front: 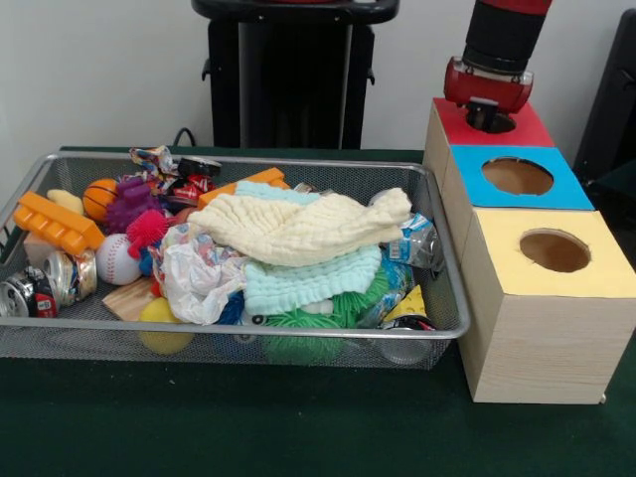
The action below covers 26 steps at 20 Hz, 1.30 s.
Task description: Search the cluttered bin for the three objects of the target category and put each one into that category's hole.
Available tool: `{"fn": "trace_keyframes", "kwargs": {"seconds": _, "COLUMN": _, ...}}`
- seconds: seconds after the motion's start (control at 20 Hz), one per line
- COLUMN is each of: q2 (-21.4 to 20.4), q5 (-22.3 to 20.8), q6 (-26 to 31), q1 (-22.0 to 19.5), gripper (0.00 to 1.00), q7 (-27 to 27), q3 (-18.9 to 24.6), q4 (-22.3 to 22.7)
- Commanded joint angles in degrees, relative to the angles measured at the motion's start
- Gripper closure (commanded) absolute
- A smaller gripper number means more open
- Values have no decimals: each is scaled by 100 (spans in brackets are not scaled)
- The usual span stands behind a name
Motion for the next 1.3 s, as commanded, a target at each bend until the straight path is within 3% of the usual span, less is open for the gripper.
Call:
{"fn": "trace_keyframes", "kwargs": {"seconds": 0.05, "q2": -708, "q5": -107, "q6": 1371, "q1": 159, "gripper": 100, "q7": 1017, "q3": -17, "q4": -48}}
{"fn": "trace_keyframes", "kwargs": {"seconds": 0.25, "q2": -1180, "q5": -219, "q6": 2348, "q1": 356, "gripper": 100, "q7": 1171, "q3": -311, "q4": -215}}
{"fn": "trace_keyframes", "kwargs": {"seconds": 0.6, "q2": -1455, "q5": -290, "q6": 3103, "q1": 515, "gripper": 100, "q7": 1223, "q3": -563, "q4": -471}}
{"fn": "trace_keyframes", "kwargs": {"seconds": 0.8, "q2": -1329, "q5": -292, "q6": 2562, "q1": 215, "gripper": 100, "q7": 834, "q3": -422, "q4": -316}}
{"fn": "trace_keyframes", "kwargs": {"seconds": 0.9, "q2": -1190, "q5": -342, "q6": 1915, "q1": -257, "gripper": 100, "q7": 434, "q3": -156, "q4": -149}}
{"fn": "trace_keyframes", "kwargs": {"seconds": 1.0, "q2": -1125, "q5": -438, "q6": 1667, "q1": -609, "gripper": 100, "q7": 196, "q3": -24, "q4": -116}}
{"fn": "trace_keyframes", "kwargs": {"seconds": 1.3, "q2": -1072, "q5": -800, "q6": 1610, "q1": -1299, "gripper": 100, "q7": -7, "q3": 192, "q4": -268}}
